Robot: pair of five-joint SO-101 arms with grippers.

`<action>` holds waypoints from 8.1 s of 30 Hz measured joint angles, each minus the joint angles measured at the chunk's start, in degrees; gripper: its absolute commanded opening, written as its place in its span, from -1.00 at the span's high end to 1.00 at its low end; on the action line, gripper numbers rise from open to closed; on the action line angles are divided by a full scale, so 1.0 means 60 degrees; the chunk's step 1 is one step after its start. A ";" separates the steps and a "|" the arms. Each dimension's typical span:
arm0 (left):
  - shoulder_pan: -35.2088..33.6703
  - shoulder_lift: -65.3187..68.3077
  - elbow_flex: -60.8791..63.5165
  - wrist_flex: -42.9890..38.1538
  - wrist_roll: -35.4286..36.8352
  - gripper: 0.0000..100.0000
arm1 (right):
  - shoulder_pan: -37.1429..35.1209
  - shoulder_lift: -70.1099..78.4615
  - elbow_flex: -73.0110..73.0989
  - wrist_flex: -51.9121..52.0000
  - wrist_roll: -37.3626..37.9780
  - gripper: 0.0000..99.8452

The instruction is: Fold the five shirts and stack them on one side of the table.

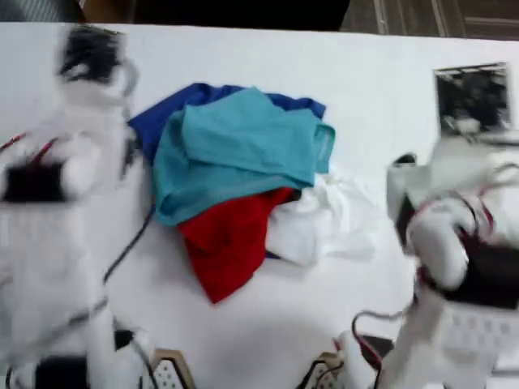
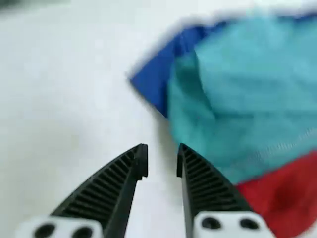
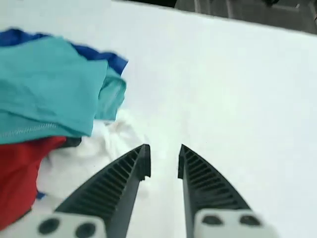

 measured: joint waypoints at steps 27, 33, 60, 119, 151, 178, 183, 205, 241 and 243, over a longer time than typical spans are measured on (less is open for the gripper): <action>0.0923 0.9817 -0.3707 0.1509 -0.1846 0.95 | 0.0513 0.0220 0.3912 0.0000 0.2110 0.78; -0.2842 0.9421 -0.7136 0.2022 -0.1685 0.95 | 0.0513 0.0220 0.3912 0.0000 0.2139 0.79; -0.5377 0.7868 -0.8879 0.2168 -0.2842 0.30 | 0.0513 0.0220 0.4322 0.0000 0.2139 0.78; -0.8147 0.7722 -0.8601 0.1641 -0.3692 0.29 | 0.0513 0.0220 0.4322 0.0000 0.2168 0.78; 0.0308 1.1048 -0.5480 0.0806 0.0073 0.96 | 0.0513 0.0220 0.4322 0.0000 0.2168 0.78; -0.8469 0.6388 -1.1766 0.2125 -0.0952 0.78 | 0.0161 0.0220 0.4322 0.0000 0.2154 0.66; -0.8659 0.6388 -1.1473 0.2125 -0.2300 0.36 | -0.0747 0.0234 0.4322 0.0000 0.2154 0.28; -0.3004 0.6330 -0.7853 0.2051 -0.0484 0.20 | -0.4264 0.1582 0.4322 -0.2212 0.0894 0.18; -0.0190 0.5275 0.2579 -0.3516 0.1773 0.20 | -0.2505 0.5026 0.1875 -0.2022 0.0894 0.95; -0.0454 0.4952 0.2549 -0.3458 0.2139 0.20 | -0.3311 0.5040 0.2330 -0.2637 0.0718 0.95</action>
